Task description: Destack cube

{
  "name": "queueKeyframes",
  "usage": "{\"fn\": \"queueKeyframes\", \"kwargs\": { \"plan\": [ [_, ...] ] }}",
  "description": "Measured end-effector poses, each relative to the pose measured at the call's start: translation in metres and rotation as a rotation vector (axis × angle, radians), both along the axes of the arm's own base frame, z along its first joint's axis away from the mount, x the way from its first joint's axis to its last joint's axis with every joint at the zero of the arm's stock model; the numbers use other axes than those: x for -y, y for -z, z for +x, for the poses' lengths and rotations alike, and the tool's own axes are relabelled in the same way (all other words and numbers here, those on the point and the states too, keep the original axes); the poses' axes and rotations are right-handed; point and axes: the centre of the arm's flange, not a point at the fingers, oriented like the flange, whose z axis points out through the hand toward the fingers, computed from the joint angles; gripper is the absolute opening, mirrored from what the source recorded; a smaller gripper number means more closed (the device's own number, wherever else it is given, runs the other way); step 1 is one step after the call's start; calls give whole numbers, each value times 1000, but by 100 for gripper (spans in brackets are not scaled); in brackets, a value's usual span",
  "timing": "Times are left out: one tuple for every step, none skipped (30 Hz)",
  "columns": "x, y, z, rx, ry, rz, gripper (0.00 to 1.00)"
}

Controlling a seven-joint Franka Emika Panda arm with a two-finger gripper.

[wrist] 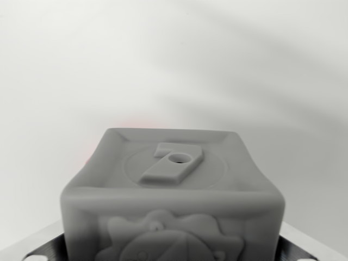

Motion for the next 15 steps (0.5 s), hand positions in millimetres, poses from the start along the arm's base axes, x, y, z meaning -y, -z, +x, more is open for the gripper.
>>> {"fn": "queueKeyframes", "kwargs": {
  "plan": [
    [1, 1, 2, 0, -6, 0, 0],
    [1, 1, 4, 1, -11, 0, 0],
    [2, 1, 6, 1, -16, 0, 0],
    [2, 2, 7, 1, -19, 0, 0],
    [3, 2, 9, 2, -25, -1, 0],
    [4, 3, 11, 2, -30, -1, 0],
    [4, 3, 13, 2, -36, -1, 0],
    [5, 4, 15, 2, -41, -1, 0],
    [6, 4, 17, 2, -46, -1, 0],
    [6, 5, 19, 2, -52, -1, 0],
    [7, 5, 21, 2, -57, -1, 0],
    [8, 5, 23, 2, -63, -1, 0],
    [8, 6, 25, 2, -68, -1, 0],
    [9, 6, 26, 2, -71, -1, 0],
    [9, 7, 28, 2, -76, -1, 0]
  ]
}}
